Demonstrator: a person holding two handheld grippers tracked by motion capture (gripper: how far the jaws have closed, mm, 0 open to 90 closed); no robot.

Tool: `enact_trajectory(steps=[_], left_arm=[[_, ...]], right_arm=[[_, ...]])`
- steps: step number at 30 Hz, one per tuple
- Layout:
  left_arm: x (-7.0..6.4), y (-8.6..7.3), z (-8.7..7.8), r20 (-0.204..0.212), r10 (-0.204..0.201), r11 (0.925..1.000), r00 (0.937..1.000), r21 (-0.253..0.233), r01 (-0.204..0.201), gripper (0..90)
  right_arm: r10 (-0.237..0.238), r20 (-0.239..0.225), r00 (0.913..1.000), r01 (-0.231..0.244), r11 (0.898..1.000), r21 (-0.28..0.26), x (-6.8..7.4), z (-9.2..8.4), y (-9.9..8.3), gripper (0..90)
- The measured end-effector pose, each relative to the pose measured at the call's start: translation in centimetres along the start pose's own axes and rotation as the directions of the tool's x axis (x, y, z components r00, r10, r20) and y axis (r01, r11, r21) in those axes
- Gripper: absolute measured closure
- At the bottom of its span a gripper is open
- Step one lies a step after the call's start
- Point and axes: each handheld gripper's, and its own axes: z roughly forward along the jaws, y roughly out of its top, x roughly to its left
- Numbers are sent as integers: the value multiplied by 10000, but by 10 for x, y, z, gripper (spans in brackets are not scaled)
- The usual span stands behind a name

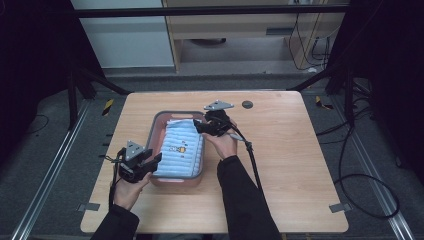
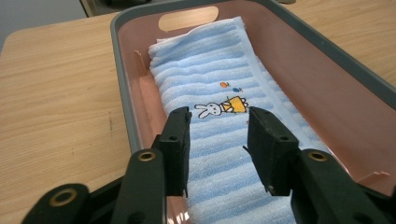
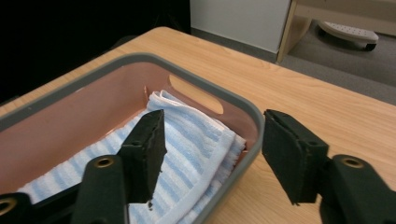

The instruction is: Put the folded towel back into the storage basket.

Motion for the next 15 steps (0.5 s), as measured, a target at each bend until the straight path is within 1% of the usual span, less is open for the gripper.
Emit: enact_trajectory(steps=[3,5,6,7,8,10,11,13,14,15], left_arm=[[0,0,-3,48,65,10000,10000,-73,-65,532],[-1,0,-4,74,58,9999,10000,-104,-58,497],[0,0,-5,133,56,9999,9999,-139,-54,497],[0,1,-6,225,82,9999,9997,-122,-79,477],[1,1,-7,228,131,9998,9997,-163,-127,464],[1,0,-8,190,156,9996,9997,-238,-151,430],[2,0,-10,157,179,9995,9997,-276,-175,401],[4,-1,-11,85,230,9989,9997,-414,-227,376],[4,-1,-11,85,230,9989,9997,-414,-227,360],[5,-1,-11,70,180,9985,9998,-513,-177,345]], right_arm=[[167,-115,9998,-169,9996,-236,-5,-16,0,343],[244,-173,9996,-249,9993,-288,-8,-26,-1,322],[244,-173,9996,-249,9993,-288,-8,-26,-1,322],[204,-131,9997,-208,9992,-330,-9,-31,-2,311],[194,-93,9998,-197,9992,-343,-12,-37,-3,305],[366,-119,9993,-370,9986,-386,-17,-47,-7,288],[460,-97,9989,-464,9979,-451,-22,-55,-10,271],[498,-13,9988,-499,9978,-432,-27,-63,-14,257],[498,-13,9988,-499,9978,-432,-27,-63,-14,257],[520,131,9986,-515,9980,-366,-33,-73,-21,244]])
